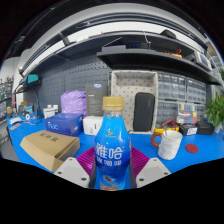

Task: Pour water

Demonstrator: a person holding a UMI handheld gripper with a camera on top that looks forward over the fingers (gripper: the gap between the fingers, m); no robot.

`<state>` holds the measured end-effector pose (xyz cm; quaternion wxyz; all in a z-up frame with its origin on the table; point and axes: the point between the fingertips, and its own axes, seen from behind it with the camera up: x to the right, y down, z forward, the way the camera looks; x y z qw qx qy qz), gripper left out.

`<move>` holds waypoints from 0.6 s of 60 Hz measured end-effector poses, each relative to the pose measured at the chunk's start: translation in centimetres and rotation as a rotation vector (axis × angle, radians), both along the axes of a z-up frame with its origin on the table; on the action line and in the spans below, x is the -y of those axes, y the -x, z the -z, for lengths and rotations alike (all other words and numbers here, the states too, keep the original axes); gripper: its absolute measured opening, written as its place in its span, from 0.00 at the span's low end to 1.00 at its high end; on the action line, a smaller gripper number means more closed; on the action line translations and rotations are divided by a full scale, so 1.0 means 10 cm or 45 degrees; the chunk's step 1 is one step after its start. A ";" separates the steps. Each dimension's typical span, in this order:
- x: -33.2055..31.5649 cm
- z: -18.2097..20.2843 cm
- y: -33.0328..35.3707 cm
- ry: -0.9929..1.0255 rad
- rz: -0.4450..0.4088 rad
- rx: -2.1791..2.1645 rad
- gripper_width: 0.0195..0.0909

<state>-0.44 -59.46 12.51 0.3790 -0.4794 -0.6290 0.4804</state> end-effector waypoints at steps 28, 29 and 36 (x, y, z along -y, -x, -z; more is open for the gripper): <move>-0.06 -0.20 0.17 0.136 0.041 0.130 0.24; -0.08 -0.23 0.21 0.168 0.051 0.134 0.24; -0.19 -0.41 0.48 0.438 0.122 0.204 0.25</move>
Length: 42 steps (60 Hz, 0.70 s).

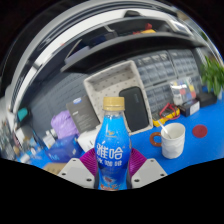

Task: Pour water

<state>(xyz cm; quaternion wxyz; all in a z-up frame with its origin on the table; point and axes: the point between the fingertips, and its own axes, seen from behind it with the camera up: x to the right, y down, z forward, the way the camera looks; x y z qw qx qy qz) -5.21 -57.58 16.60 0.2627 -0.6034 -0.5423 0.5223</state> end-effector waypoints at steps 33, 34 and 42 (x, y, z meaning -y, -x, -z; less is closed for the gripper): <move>-0.47 -0.15 0.77 1.596 0.461 0.464 0.24; -0.46 -0.15 0.77 1.633 0.467 0.481 0.24; -0.50 -0.09 0.80 1.845 0.537 0.573 0.24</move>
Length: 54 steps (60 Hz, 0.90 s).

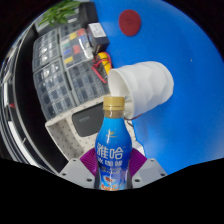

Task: Pour water

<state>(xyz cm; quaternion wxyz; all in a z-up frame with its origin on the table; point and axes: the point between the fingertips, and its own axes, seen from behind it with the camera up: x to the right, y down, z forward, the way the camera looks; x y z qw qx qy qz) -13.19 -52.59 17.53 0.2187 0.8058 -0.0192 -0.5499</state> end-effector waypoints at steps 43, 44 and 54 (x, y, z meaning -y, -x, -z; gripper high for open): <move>-1.00 -0.84 0.16 -1.181 -0.381 -0.421 0.25; -1.08 -0.85 0.18 -1.243 -0.380 -0.426 0.25; -1.92 -0.82 0.33 -1.896 -0.379 -0.428 0.26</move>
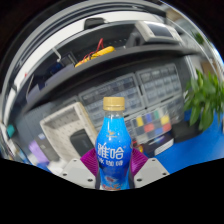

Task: Pour water

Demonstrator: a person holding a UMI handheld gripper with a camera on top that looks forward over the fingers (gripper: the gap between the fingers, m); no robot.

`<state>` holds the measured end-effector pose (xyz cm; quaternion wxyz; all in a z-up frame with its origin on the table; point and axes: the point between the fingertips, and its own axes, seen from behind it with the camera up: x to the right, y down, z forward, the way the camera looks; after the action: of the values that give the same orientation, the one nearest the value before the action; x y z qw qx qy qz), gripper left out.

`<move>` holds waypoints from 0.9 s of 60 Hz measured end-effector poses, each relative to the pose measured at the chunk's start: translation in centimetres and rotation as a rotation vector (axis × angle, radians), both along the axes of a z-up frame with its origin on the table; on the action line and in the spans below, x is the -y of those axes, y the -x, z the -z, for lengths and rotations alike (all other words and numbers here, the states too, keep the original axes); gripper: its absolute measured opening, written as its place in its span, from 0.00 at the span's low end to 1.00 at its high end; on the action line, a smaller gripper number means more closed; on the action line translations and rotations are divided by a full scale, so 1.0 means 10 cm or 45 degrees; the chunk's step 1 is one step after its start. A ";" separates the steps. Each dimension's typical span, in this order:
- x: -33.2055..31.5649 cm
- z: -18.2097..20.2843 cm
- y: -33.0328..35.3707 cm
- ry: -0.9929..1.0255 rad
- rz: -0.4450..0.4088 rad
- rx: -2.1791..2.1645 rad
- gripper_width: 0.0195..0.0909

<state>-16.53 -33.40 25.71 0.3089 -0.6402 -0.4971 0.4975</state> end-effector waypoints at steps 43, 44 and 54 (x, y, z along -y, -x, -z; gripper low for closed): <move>-0.96 1.19 0.20 -0.450 0.001 -0.042 0.31; -0.95 1.19 0.19 -0.444 -0.001 -0.048 0.30; -0.94 1.18 0.10 -0.472 -0.005 -0.113 0.31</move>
<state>-17.50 -24.01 13.95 0.4423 -0.5487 -0.5675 0.4258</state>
